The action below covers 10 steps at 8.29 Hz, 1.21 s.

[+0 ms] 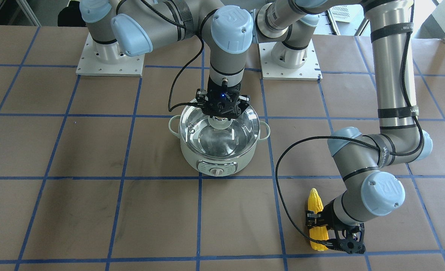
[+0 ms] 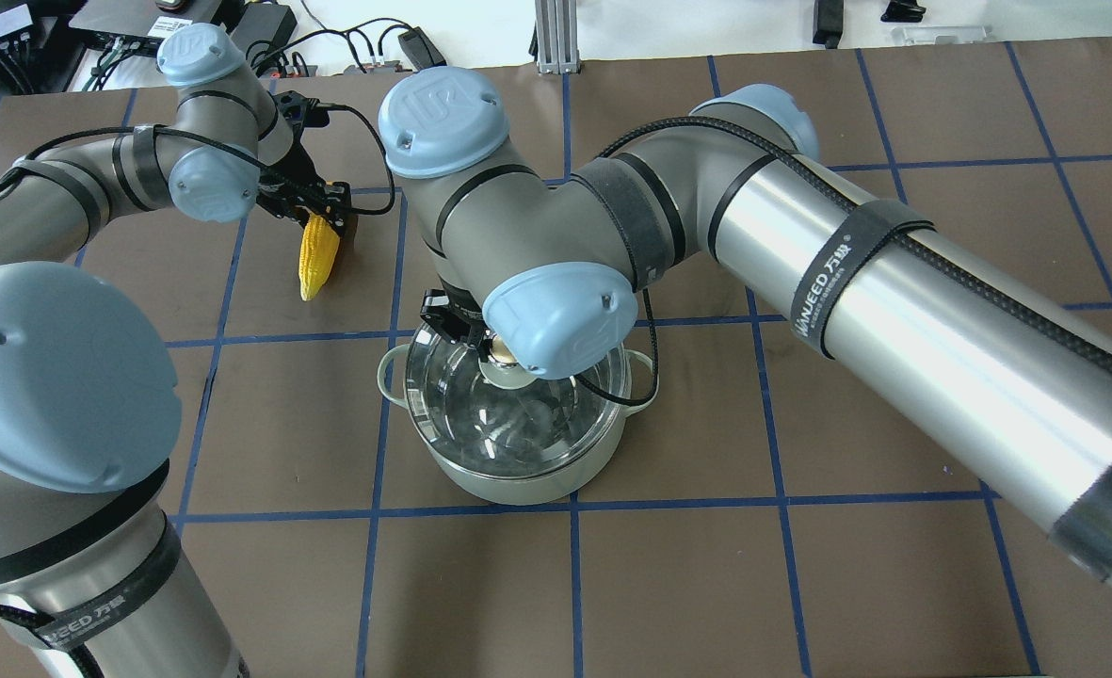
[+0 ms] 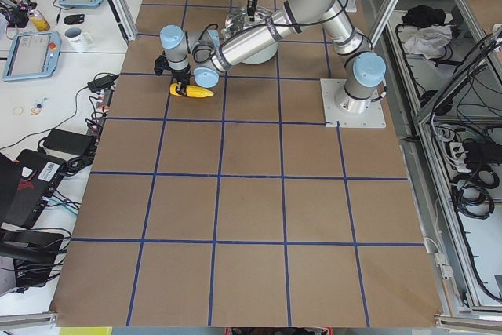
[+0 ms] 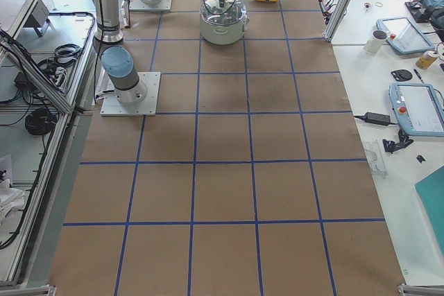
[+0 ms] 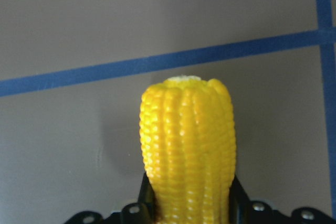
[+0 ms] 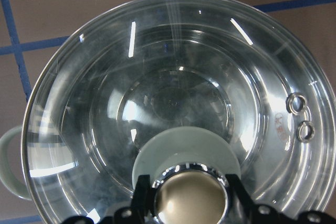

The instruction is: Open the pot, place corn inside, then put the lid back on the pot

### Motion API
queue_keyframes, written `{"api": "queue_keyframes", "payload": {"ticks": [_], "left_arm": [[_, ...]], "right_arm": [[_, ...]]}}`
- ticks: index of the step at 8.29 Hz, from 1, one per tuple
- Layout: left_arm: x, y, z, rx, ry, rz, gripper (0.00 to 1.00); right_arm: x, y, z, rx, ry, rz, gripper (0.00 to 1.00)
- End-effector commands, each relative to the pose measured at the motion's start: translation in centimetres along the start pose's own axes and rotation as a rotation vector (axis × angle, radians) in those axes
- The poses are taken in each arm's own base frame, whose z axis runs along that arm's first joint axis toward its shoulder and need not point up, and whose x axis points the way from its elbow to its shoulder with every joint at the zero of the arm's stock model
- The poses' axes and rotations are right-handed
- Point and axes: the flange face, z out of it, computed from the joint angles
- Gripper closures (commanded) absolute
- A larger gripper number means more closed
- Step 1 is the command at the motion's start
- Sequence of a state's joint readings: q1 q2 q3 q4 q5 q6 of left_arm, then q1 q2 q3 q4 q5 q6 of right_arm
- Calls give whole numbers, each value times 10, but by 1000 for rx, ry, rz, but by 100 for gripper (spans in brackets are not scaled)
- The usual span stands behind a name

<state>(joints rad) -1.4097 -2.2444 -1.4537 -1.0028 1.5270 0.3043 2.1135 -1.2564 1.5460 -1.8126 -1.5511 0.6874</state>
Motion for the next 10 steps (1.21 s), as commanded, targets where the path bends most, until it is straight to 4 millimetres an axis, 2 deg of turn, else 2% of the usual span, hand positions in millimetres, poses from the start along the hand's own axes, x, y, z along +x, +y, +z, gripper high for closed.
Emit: {"api": "queue_keyframes", "payload": {"ticks": [1,2,3,4,5,6,8,9,10], "left_arm": [[4,12,-30,-74,5,-73,100],[7,19,-63,-58,-2,-113,100],[13,29,-93,-70,2,-124,100],[18,42,-124,-70,0,-155,100],[27,47,-141,-52,-3,-211,100],[49,52,-155,-42,-5,-221,100],[118,71,-196,-12,-7,-219,100],[152,86,-208,-47,2,-231,100],[185,102,-222,-48,7,-225,100]], "right_arm": [[9,-3,-17,22,-7,14,63],[18,-4,-29,27,-24,28,63],[31,2,-53,36,-31,37,63],[54,4,-77,41,-24,46,63],[90,1,-102,30,-15,42,63],[134,0,-132,32,-19,25,63],[200,1,-169,32,-22,10,63],[217,1,-173,13,-14,8,63],[225,-5,-173,7,-21,11,63]]}}
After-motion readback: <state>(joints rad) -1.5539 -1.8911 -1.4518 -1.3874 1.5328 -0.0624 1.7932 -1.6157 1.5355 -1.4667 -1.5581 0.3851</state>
